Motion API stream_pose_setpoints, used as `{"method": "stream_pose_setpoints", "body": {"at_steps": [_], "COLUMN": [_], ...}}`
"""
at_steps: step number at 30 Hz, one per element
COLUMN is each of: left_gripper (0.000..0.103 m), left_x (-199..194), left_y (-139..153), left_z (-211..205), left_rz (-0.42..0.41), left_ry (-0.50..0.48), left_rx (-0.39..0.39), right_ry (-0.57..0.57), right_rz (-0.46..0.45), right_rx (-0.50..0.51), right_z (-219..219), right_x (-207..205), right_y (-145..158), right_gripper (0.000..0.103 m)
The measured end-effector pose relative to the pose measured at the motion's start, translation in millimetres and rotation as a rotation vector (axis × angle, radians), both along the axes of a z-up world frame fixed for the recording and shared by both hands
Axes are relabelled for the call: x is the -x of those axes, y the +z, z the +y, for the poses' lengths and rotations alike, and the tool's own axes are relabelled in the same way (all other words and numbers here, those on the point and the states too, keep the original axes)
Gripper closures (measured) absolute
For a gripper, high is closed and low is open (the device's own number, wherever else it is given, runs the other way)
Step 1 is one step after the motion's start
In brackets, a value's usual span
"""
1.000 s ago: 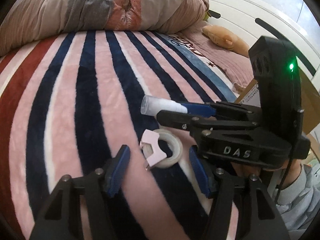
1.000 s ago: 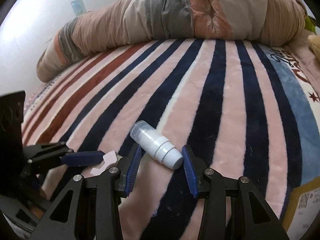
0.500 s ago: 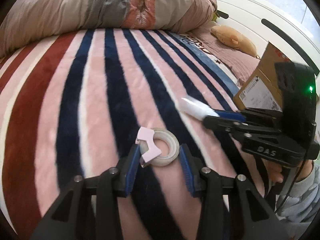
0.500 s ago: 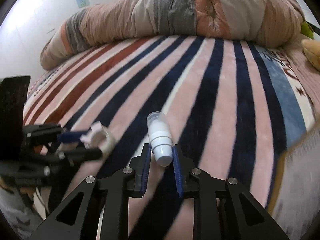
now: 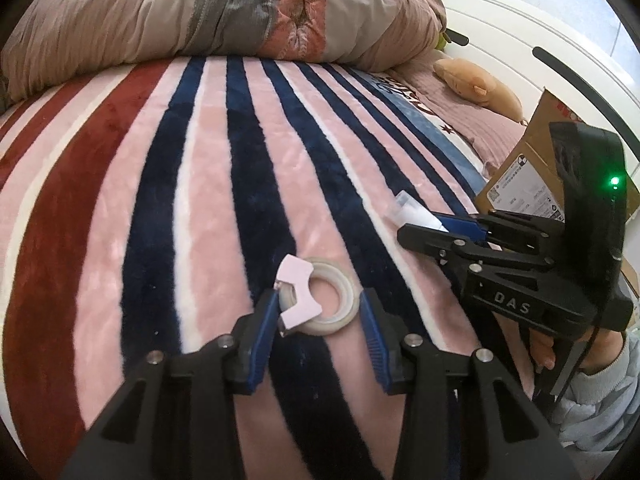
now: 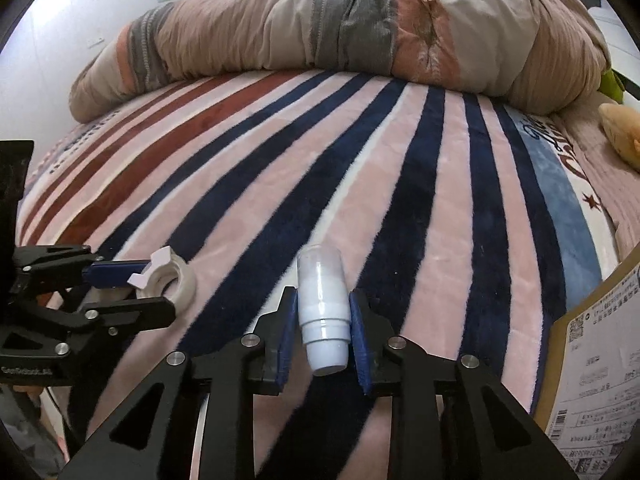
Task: Organize rigid objects
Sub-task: 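Grasp the small white bottle with the right gripper while the left gripper grasps the tape roll, then carry the white bottle and tape roll into the box and release both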
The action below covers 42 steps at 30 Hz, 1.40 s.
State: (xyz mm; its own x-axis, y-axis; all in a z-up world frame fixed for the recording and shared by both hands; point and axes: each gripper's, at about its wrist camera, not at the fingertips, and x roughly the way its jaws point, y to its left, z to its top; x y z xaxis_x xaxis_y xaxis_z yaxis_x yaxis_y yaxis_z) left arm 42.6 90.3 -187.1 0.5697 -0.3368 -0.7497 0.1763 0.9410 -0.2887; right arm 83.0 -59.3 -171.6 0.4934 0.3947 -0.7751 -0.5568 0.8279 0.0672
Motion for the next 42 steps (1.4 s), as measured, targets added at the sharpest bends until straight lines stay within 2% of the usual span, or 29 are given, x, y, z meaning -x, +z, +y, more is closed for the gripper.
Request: {"method": "stream_pose_setpoints", "body": {"at_steps": [6, 13, 18, 23, 27, 31, 36, 42], "left_gripper": [0.065, 0.065, 0.065, 0.065, 0.065, 0.065, 0.065, 0.065], "left_x": [17, 51, 61, 55, 41, 23, 0, -22], "left_y": [31, 101, 149, 180, 199, 207, 197, 181], "left_z": [-1, -13, -46, -95, -141, -192, -237, -264], "left_rz": [-0.065, -0.204, -0.287, -0.331, -0.352, -0.346, -0.279, -0.209], "left_ry": [-0.002, -0.017, -0.092, -0.184, -0.266, -0.360, -0.424, -0.466], "left_rx": [-0.007, -0.024, -0.031, -0.013, -0.017, -0.024, -0.067, -0.108], "right_ry": [0.034, 0.058, 0.011, -0.051, -0.138, -0.220, -0.290, -0.297], "right_rz": [-0.065, -0.179, -0.248, -0.303, -0.337, -0.328, -0.262, -0.226], "right_rx": [-0.045, -0.103, -0.150, -0.181, -0.192, -0.160, -0.092, -0.028], "right_z": [0, -11, -48, -99, -152, -196, -238, -251], "right_x": [28, 75, 94, 99, 100, 91, 72, 50], "right_y": [40, 105, 141, 166, 176, 177, 160, 140], "right_gripper": [0.082, 0.082, 0.082, 0.082, 0.082, 0.082, 0.082, 0.082]}}
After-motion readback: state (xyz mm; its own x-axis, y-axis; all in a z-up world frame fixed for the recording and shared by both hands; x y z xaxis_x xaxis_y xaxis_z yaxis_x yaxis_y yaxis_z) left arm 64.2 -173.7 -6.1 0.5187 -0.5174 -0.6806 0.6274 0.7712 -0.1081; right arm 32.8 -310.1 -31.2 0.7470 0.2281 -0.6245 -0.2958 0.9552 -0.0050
